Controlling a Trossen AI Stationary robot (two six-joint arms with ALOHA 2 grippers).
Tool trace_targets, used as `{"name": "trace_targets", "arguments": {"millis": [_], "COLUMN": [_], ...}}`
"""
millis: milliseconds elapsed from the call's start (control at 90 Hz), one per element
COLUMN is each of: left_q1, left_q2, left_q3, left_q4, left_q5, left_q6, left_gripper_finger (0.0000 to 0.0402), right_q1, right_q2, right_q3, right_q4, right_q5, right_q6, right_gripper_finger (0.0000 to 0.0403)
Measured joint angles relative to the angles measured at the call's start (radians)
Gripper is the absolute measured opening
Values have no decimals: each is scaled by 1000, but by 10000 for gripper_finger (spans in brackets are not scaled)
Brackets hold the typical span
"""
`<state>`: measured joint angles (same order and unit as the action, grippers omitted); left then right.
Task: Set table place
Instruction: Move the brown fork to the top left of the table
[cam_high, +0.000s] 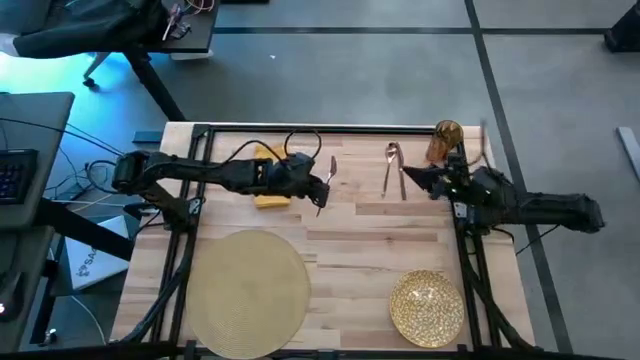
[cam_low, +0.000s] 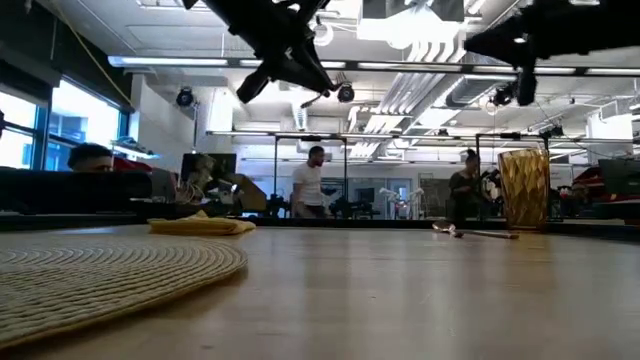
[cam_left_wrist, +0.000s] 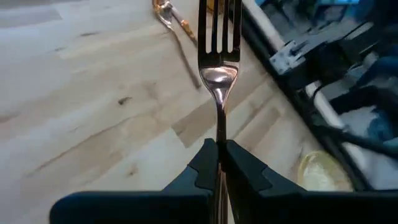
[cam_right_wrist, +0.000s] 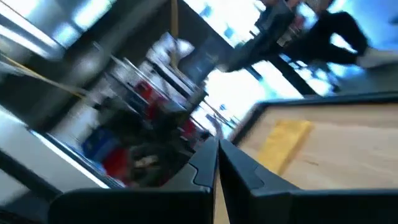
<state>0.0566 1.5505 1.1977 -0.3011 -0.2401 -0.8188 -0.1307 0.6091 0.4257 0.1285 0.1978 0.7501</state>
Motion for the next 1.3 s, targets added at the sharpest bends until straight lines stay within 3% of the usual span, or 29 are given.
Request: {"name": "trace_targets", "arguments": {"millis": [111, 289, 433, 556, 989, 1111, 1233, 1300], "left_q1": [0, 0, -7, -26, -72, -73, -72, -73], "left_q2": [0, -1, 0, 0, 0, 0, 0, 0], "left_q3": [23, 37, 37, 37, 37, 37, 37, 37], "left_q4": [-47, -92, -97, -96, -54, -38, -37, -37], "left_q5": [-31, -88, -101, -121, -158, -158, -162, -164], "left_q6": [43, 83, 112, 148, 244, 252, 248, 248], "left_gripper_finger": [0, 0, 0, 0, 0, 0, 0, 0], "right_q1": [0, -1, -23, -50, -107, -112, -112, -112], "right_q2": [223, 506, 674, 775, 879, 884, 881, 880], "right_q3": [194, 479, 665, 762, 798, 797, 797, 796], "right_q4": [-138, -258, -388, -456, -411, -417, -430, -436], "right_q5": [-15, -15, -17, -37, -221, -236, -237, -243], "right_q6": [-57, -170, -219, -237, -288, -305, -314, -309], "right_gripper_finger": [40, 125, 179, 191, 137, 95, 22, 9]}}
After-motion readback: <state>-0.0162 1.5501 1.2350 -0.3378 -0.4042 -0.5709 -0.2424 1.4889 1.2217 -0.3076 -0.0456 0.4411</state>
